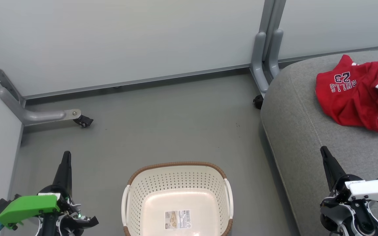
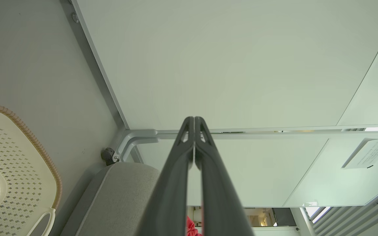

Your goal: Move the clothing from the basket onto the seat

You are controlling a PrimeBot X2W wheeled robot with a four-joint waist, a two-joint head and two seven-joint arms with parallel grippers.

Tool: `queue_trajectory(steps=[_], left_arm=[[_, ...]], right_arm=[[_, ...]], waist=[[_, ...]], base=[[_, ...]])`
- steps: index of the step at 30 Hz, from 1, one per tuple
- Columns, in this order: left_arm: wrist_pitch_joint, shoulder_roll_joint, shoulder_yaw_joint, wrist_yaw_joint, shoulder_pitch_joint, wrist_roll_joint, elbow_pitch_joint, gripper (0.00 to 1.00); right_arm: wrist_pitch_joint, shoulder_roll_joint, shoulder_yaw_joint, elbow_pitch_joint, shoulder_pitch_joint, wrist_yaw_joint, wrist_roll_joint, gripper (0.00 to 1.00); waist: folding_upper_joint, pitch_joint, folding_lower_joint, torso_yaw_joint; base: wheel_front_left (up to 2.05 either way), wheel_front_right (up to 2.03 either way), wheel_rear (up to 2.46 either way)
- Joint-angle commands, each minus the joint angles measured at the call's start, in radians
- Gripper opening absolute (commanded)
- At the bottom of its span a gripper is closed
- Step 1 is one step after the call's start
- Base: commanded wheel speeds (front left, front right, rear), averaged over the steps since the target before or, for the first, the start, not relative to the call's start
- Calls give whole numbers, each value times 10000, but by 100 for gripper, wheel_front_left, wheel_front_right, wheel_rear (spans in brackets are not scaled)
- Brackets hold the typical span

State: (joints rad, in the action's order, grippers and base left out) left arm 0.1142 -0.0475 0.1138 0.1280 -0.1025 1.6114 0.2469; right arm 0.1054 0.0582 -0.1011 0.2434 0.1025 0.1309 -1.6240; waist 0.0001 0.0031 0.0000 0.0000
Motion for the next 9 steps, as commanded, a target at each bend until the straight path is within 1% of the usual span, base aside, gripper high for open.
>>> queue_trajectory(steps=[1, 9], left_arm=[[35, -51, 27, 61, -110, 29, -25, 0], [34, -51, 26, 61, -110, 30, -26, 0]], right_arm=[[19, 21, -33, 21, 84, -3, 28, 0], [36, 11, -45, 22, 86, -3, 37, 0]], waist=[[-1, 0, 0, 0], [-1, 0, 0, 0]], base=[[0, 0, 0], [0, 0, 0]])
